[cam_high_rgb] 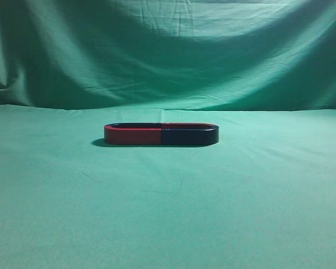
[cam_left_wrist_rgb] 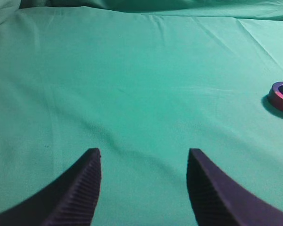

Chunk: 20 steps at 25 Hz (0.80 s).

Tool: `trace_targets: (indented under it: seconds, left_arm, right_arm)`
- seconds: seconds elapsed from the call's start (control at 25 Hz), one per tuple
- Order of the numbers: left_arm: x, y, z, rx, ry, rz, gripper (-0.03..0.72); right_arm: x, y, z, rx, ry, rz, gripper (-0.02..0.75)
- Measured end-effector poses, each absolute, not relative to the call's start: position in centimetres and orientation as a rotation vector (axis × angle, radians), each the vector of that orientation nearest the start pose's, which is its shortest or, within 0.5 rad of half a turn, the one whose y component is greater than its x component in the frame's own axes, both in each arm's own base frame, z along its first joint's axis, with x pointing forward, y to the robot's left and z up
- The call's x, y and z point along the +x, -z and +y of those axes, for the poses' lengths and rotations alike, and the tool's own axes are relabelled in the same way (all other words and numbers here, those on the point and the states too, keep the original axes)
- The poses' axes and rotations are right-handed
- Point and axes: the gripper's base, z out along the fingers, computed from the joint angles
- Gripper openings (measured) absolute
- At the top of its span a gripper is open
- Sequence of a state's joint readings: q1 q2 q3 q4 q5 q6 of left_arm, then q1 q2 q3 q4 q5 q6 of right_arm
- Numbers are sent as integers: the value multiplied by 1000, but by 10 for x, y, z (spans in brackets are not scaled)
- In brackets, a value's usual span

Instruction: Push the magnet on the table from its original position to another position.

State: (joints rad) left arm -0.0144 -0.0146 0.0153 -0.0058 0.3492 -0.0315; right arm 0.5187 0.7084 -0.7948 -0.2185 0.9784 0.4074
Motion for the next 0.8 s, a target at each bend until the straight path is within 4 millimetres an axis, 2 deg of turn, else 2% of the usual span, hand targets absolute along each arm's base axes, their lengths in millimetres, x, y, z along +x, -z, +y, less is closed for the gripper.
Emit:
trace_targets:
  seconds: [0.24,0.36,0.56,0.8]
  left_arm:
    - [53,-177,-1,-19,38,1833,372]
    - [53,-177,-1,-19,38,1833,372]
    - [53,-177,-1,-19,38,1833,372]
    - [53,-177,-1,-19,38,1833,372]
  right_arm:
    - [97,-329,41,-419,-168,2224,0]
    - [87,-314,35,-448,-174,2105,0]
    - [71,-278,19,-292,-160,1922,0]
    - [57,-224,5,-141,-61,1869,0]
